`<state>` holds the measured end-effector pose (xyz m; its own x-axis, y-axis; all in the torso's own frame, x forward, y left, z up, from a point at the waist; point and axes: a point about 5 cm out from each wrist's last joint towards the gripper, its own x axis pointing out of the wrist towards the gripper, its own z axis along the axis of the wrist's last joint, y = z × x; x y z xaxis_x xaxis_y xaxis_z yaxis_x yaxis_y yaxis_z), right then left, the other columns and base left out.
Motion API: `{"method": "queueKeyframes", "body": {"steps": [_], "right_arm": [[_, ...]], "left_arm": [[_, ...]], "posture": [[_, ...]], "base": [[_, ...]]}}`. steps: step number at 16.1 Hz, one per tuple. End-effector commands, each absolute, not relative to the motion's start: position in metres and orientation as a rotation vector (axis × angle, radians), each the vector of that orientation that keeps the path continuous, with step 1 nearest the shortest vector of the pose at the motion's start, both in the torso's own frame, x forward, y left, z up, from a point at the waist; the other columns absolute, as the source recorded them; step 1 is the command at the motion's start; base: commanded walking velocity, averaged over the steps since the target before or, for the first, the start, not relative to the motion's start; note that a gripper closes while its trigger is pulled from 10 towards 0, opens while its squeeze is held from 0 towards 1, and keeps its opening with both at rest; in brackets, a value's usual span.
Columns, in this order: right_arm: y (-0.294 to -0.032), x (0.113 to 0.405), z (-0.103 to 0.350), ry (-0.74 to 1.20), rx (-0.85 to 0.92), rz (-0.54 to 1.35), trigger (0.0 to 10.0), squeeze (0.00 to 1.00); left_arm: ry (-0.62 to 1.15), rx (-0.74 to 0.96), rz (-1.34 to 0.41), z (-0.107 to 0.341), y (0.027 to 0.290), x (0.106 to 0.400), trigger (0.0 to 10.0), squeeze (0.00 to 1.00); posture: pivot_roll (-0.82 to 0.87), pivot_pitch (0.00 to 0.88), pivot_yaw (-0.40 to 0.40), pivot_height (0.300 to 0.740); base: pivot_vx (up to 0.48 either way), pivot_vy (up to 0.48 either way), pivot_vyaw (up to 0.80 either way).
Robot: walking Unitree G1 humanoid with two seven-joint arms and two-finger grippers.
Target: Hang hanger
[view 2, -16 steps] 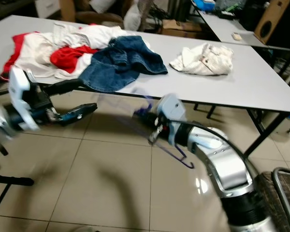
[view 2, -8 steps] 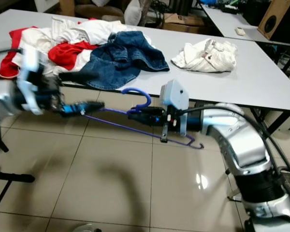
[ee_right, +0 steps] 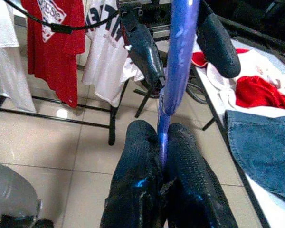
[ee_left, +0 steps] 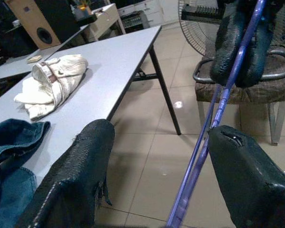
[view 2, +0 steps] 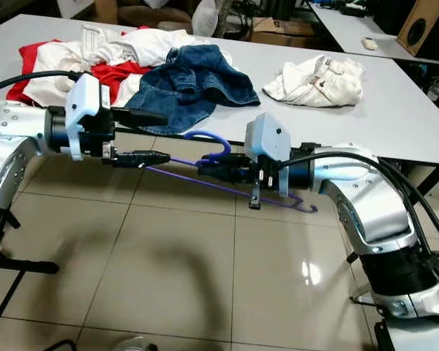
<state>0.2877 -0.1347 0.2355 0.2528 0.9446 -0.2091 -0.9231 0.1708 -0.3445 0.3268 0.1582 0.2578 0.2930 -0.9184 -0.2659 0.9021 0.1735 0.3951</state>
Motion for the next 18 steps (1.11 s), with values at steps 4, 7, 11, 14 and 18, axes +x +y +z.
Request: {"method": "queueKeyframes", "body": {"steps": [4,7,11,14,18], "right_arm": [[-0.126,0.29,0.252,-0.149,-0.49,1.363,10.0,0.0],[-0.121,0.291,0.258,-0.18,-0.493,1.381,10.0,0.0],[-0.118,0.29,0.259,-0.192,-0.503,1.378,10.0,0.0],[-0.123,0.295,0.258,-0.173,-0.525,1.332,10.0,0.0],[-0.123,0.292,0.254,-0.167,-0.551,1.306,10.0,0.0]], "left_arm": [[-0.001,0.619,-1.325,0.254,0.155,0.33,0.0,0.0],[0.018,0.625,-1.327,0.248,0.156,0.331,0.0,0.0],[0.014,0.579,-1.345,0.247,0.152,0.331,2.9,0.0],[-0.036,0.43,-1.311,0.258,0.155,0.337,10.0,0.0],[-0.046,0.249,-1.324,0.263,0.177,0.333,10.0,1.0]], "posture": [[-0.01,0.0,-0.012,0.74],[-0.01,0.0,-0.01,0.74],[-0.03,0.0,0.0,0.74],[-0.05,0.0,0.011,0.74],[-0.08,0.0,0.032,0.74]], "base": [[0.0,0.0,0.0],[0.0,0.0,0.0],[0.0,0.0,0.0],[0.0,0.0,0.0],[0.0,0.0,0.0]]}}
